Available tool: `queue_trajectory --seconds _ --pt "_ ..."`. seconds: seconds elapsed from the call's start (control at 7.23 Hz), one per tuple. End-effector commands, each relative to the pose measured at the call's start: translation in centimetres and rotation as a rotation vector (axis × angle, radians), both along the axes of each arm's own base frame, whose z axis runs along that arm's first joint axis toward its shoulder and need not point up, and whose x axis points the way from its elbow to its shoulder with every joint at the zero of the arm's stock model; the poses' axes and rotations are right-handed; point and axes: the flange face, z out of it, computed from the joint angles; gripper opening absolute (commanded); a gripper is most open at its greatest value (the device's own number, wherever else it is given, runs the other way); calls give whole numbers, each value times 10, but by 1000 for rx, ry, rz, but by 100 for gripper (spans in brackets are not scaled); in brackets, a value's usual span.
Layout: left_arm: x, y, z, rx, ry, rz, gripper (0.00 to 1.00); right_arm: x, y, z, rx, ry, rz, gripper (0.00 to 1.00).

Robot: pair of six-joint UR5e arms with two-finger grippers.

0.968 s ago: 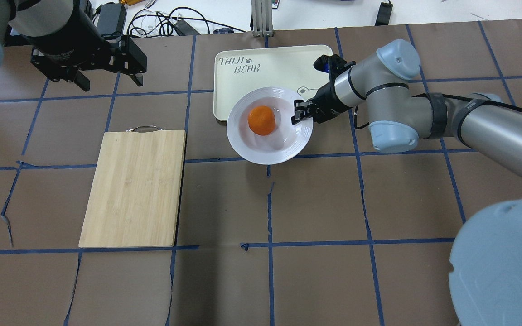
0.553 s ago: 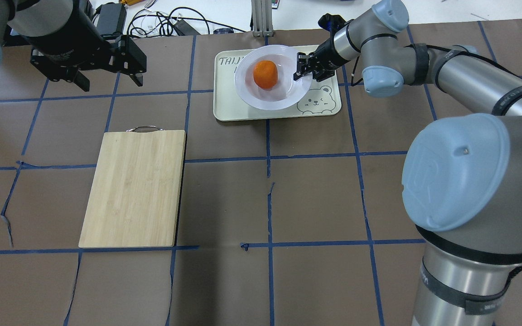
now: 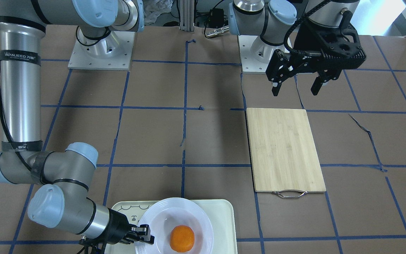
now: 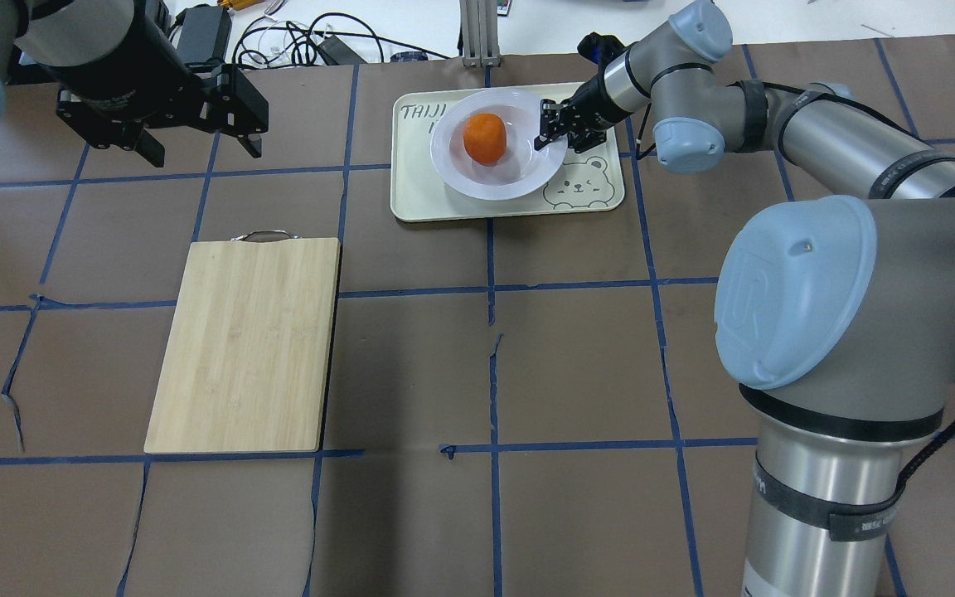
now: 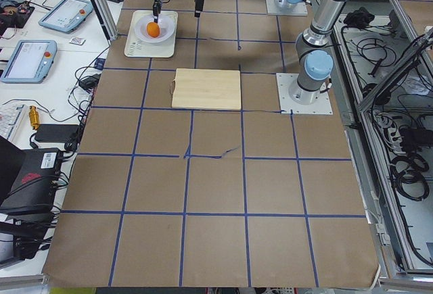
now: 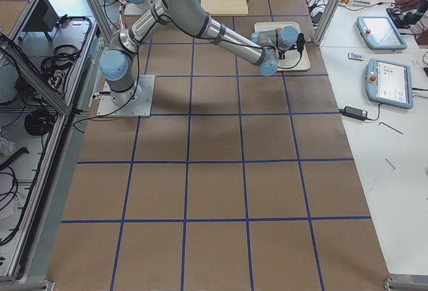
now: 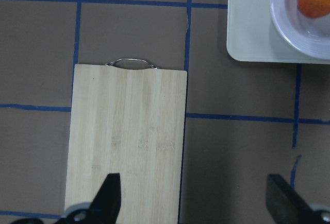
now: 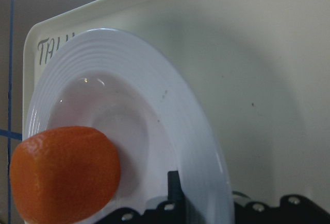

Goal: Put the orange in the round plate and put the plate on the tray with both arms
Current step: 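Open the right gripper to release the plate rim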

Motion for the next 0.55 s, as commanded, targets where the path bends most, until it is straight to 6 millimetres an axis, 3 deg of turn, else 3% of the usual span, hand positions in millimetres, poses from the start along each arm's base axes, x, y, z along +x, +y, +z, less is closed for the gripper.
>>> queue_trajectory --seconds 0.0,0.28,0.41 --pt "-1 0 -1 1 0 -1 100 0 0 -6 7 2 0 98" --pt "-1 0 -1 3 0 -2 100 -3 -3 11 -21 25 -7 100" --pt "-1 3 3 -6 0 -2 100 -13 -3 44 -61 114 -30 100"
